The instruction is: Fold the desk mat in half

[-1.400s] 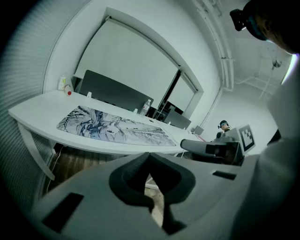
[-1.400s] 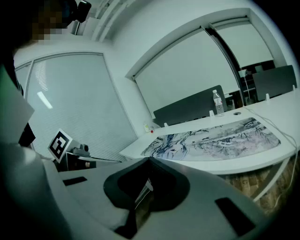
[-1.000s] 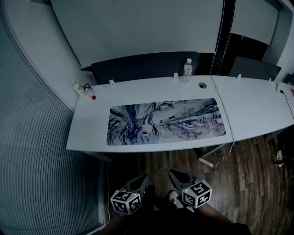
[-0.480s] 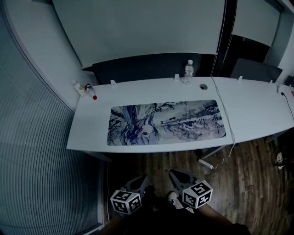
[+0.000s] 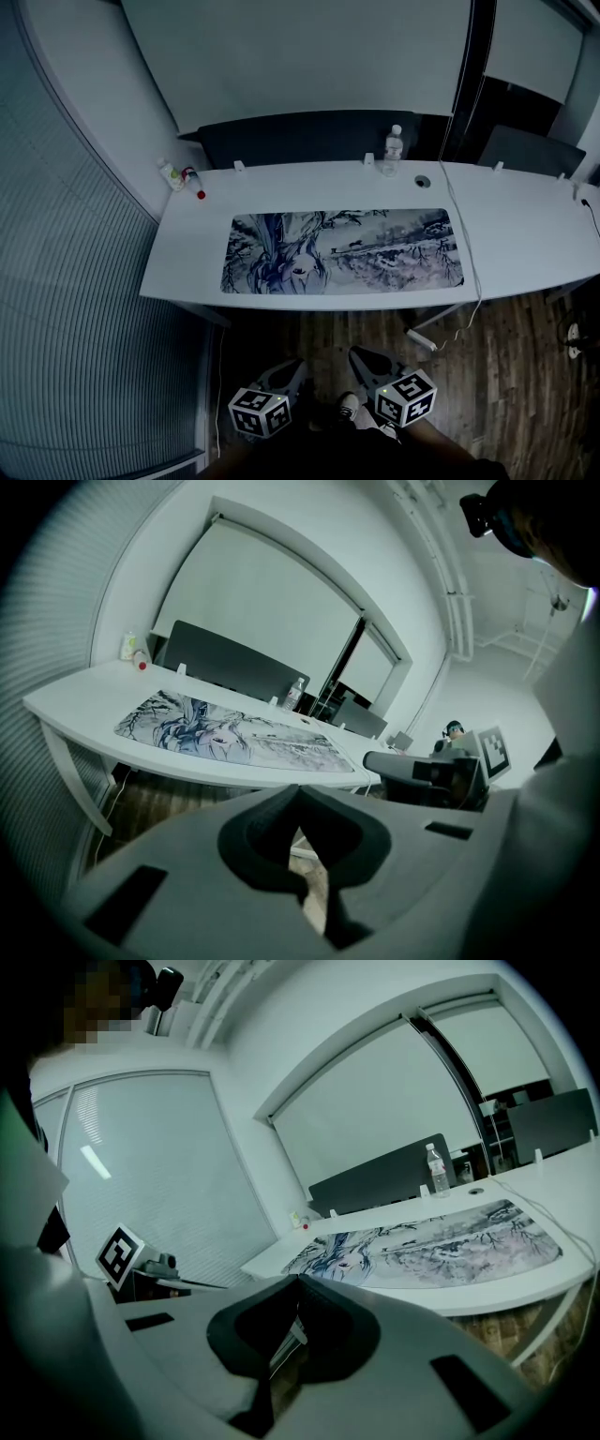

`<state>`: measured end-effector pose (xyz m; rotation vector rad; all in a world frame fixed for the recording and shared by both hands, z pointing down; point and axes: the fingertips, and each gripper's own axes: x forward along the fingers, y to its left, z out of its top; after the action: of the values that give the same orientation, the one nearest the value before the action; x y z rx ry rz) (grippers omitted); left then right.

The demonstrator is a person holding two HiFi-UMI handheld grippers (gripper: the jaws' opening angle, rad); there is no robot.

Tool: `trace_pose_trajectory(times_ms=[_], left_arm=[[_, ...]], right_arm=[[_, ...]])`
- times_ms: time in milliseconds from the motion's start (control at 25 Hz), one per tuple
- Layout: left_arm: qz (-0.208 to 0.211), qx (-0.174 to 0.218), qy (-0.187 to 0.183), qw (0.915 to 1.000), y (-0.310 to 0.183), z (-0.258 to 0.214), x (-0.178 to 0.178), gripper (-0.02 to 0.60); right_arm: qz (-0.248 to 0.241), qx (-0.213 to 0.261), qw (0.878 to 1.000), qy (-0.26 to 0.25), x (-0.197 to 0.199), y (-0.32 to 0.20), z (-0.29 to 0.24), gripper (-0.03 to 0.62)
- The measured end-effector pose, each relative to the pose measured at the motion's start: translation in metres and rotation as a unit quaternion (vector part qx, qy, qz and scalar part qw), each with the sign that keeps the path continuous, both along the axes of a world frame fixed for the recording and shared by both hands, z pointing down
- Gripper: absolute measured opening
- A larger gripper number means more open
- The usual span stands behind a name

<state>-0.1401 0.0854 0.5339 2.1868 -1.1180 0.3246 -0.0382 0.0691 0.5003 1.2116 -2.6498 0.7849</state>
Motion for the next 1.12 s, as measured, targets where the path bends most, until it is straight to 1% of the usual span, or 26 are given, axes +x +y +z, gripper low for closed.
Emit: trace_pose_trajectory(times_ms=[520,880,1120], left_arm=[[-0.012,-0.008,-0.008,0.9999,0.014,-0.001,0.020,0.006],[-0.032,-0.001,-0.021,0.9993,0.015,-0.009,0.014,0.006],[-0.038,-0.008,-0.026,0.9989,0.015,-0.005,0.017,0.006]], right_arm=[[-0.014,0.000,1.000,-0.004,0.019,0.006,-0.002,0.023],[-0.027,0.002,0.999,-0.019,0.017,0.008,-0.007,0.023],[-0.037,0.004,0.999,-0.021,0.018,0.006,-0.007,0.023]])
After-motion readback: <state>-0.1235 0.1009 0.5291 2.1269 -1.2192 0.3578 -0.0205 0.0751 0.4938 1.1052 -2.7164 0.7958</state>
